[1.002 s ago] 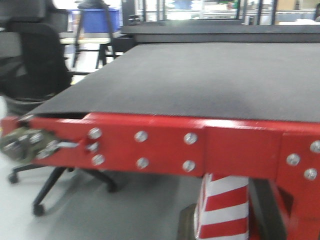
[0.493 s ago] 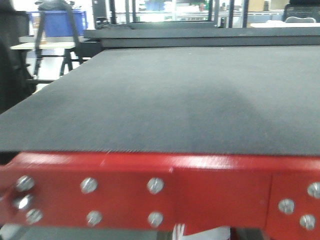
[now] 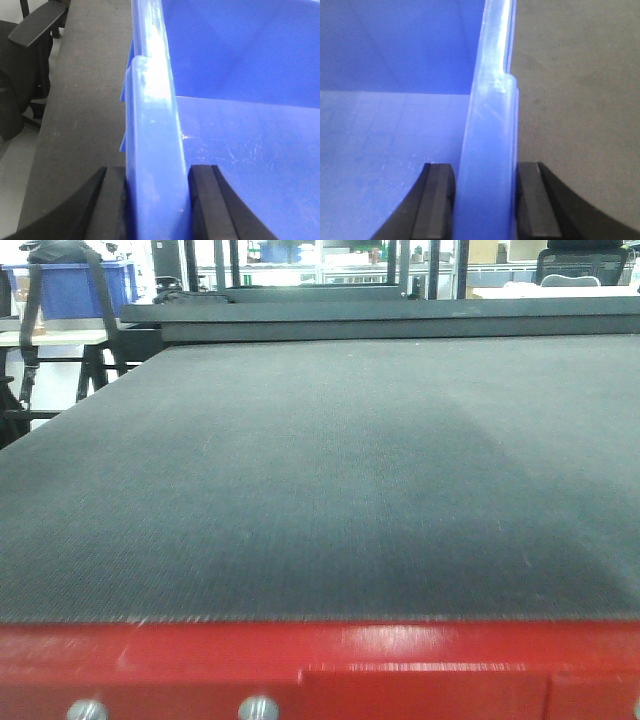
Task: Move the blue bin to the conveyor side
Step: 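Hold the blue bin while driving to the black conveyor table, then lower the blue bin onto the black conveyor surface with both grippers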
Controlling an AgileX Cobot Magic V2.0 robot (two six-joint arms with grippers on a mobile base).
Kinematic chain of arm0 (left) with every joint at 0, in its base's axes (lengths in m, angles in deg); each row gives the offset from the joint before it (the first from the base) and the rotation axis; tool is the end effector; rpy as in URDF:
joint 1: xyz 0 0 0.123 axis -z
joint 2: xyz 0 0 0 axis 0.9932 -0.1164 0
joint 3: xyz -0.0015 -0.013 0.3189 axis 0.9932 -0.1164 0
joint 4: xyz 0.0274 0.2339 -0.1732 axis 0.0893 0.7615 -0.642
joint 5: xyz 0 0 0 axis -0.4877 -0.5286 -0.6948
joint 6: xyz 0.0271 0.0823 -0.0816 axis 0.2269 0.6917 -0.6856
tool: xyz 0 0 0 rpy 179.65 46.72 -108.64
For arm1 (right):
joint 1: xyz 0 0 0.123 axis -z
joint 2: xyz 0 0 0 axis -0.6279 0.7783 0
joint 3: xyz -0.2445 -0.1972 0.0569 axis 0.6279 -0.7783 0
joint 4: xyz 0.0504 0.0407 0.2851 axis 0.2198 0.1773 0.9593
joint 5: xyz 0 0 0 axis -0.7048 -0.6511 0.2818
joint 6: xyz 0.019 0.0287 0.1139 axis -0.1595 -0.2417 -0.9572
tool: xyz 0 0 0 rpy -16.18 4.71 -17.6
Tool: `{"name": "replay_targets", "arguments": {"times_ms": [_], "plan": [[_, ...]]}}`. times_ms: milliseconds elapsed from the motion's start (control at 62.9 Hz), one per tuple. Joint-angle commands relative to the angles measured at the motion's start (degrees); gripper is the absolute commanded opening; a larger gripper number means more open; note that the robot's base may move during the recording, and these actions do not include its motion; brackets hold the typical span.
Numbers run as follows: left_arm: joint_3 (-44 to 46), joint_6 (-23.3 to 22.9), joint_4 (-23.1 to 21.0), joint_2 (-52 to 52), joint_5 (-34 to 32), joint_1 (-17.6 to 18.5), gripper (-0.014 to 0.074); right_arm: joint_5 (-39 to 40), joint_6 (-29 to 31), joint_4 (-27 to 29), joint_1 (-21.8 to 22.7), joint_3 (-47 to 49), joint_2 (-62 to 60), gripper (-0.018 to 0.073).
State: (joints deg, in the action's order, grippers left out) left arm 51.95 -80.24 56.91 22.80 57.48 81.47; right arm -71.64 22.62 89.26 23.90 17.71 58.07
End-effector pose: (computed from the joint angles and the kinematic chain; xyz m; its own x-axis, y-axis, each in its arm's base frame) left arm 0.1942 -0.0091 0.5315 -0.5299 -0.1979 -0.8246 -0.0192 0.9749 -0.2217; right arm 0.2066 0.0612 0.5296 -0.5678 -0.0025 -0.8232 -0.2167 0.9652 0.1465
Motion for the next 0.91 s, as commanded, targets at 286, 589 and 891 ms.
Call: {"name": "replay_targets", "arguments": {"times_ms": [286, 589, 891], "plan": [[0.91, 0.64, 2.64, 0.97, -6.08, -0.04, -0.0018, 5.61, 1.29, -4.36, 0.43, 0.87, -1.37, -0.0089], [0.91, 0.64, 2.64, 0.97, -6.08, -0.04, -0.0018, 5.61, 1.29, -4.36, 0.43, 0.87, -1.37, -0.0089], [0.91, 0.64, 2.64, 0.97, -6.08, -0.04, -0.0018, 5.61, 1.29, -4.36, 0.43, 0.87, -1.37, -0.0089]]}}
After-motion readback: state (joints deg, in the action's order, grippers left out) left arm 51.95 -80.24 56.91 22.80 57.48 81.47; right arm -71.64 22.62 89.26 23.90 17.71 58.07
